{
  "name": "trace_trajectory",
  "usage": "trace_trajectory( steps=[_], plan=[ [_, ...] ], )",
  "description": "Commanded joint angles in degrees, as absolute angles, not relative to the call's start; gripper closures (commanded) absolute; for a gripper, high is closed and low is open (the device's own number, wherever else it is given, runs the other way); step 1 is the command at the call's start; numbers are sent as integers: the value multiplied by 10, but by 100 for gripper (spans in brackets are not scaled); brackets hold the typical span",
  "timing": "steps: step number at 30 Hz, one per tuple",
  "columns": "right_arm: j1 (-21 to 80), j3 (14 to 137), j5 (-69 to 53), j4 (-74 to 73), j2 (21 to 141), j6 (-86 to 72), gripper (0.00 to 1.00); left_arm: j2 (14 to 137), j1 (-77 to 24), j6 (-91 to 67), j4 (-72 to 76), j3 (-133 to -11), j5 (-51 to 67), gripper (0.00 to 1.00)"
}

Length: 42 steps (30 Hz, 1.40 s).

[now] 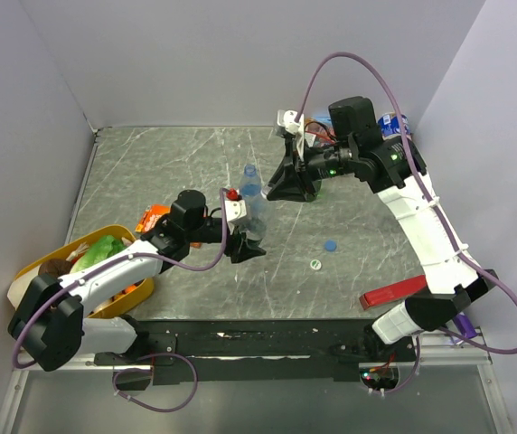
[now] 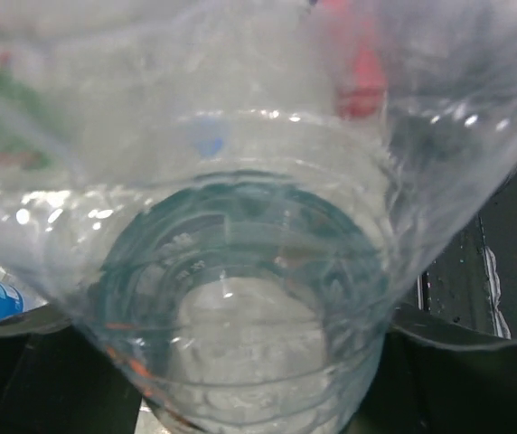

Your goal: Screw on the bottle caps

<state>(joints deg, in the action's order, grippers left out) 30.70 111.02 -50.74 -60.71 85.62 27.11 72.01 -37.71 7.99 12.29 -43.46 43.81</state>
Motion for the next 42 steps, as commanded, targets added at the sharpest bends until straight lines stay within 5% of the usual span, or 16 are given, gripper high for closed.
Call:
trace_trajectory(
  steps=[1, 5, 10, 11, 13, 15, 17, 23, 29, 42],
  plan=[
    [322, 1104, -515, -602, 860, 273, 83, 724, -380, 77, 162, -459, 456, 32],
    [324, 1106, -498, -613, 867, 285, 72, 727, -380, 69, 174, -454, 455, 44],
    [323, 1130, -462, -628, 863, 303, 33, 710, -378, 55, 192, -429, 419, 62],
    [321, 1140, -441, -629, 861, 306, 30, 706, -377, 53, 199, -416, 411, 73],
    [315, 1172, -426, -635, 854, 307, 26, 690, -369, 52, 205, -400, 396, 75],
    [295, 1186, -411, -635, 845, 306, 24, 672, -358, 61, 194, -381, 390, 80],
    [285, 1146, -388, -637, 822, 336, 25, 659, -349, 79, 184, -358, 381, 99],
    [284, 823, -324, -612, 710, 578, 31, 587, -330, 97, 183, -268, 340, 99],
    [285, 639, -273, -601, 699, 799, 36, 556, -327, 48, 172, -243, 353, 99],
    [282, 500, -215, -479, 786, 959, 32, 573, -275, 31, 165, -257, 387, 99]
  ],
)
